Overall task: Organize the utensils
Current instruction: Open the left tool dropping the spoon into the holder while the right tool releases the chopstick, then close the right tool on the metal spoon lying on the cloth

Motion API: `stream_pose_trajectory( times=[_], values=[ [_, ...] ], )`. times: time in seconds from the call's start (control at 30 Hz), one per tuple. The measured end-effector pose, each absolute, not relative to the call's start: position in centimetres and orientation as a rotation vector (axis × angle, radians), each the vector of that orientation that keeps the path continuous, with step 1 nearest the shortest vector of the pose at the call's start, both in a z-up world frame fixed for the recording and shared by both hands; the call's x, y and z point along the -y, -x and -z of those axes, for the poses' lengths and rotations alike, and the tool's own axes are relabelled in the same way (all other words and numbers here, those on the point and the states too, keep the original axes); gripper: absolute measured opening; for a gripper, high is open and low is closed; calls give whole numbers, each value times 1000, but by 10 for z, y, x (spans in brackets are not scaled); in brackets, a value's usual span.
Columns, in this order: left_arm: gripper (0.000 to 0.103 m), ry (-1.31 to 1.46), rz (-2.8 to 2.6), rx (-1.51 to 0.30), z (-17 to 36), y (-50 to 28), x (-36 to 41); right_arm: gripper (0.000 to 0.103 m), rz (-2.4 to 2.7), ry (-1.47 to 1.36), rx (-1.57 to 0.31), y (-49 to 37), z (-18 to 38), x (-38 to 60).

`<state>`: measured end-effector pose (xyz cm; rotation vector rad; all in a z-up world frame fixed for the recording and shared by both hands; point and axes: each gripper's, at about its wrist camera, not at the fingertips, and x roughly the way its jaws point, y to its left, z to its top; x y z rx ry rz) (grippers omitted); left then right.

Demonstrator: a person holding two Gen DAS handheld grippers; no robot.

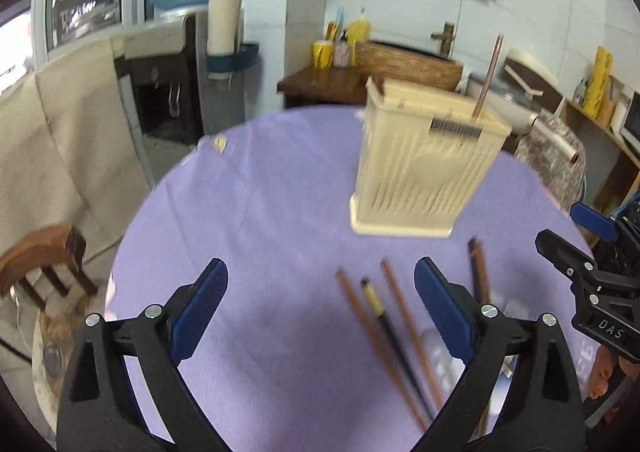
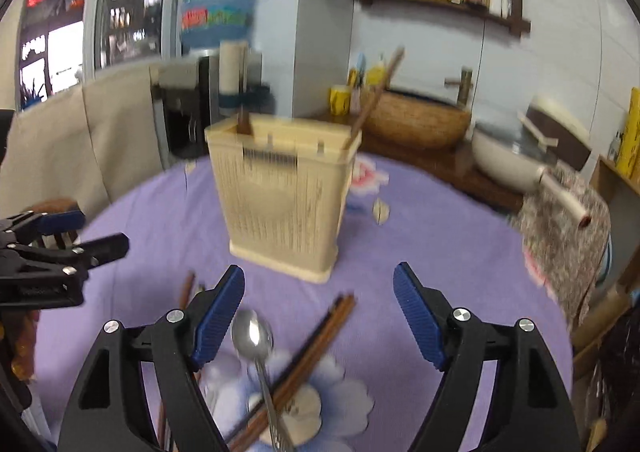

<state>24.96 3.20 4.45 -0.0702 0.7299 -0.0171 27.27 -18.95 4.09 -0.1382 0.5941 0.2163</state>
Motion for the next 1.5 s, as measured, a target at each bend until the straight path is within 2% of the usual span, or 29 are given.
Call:
stream_pose_trajectory(
  times=[0.13,0.27,0.67,0.73,0.83,0.9,1.03,1.37,1.5],
  values=[
    [93,121,10,-798,-15,-238,-41,63,-260,136,-688,-274,-9,184],
    [92,99,-20,-816,2,-231,-42,59,-301,171,-728,-275,7,168],
    [90,88,-27,-849,15,-222,-44,59,-390,210,-864,-314,41,134],
    [86,99,-20,-860,16,-225,-44,58,-381,220,-881,-319,44,134],
    [82,118,-8,-875,19,-229,-43,51,-405,222,-899,-321,48,133],
    [79,121,-5,-886,19,-233,-41,50,-417,208,-902,-321,49,135],
    [71,141,16,-917,23,-245,-37,37,-424,197,-906,-321,48,137],
    [52,135,60,-970,28,-273,-13,37,-381,173,-865,-313,35,148],
    [38,152,73,-994,32,-284,-7,37,-377,151,-845,-307,28,154]
  ],
)
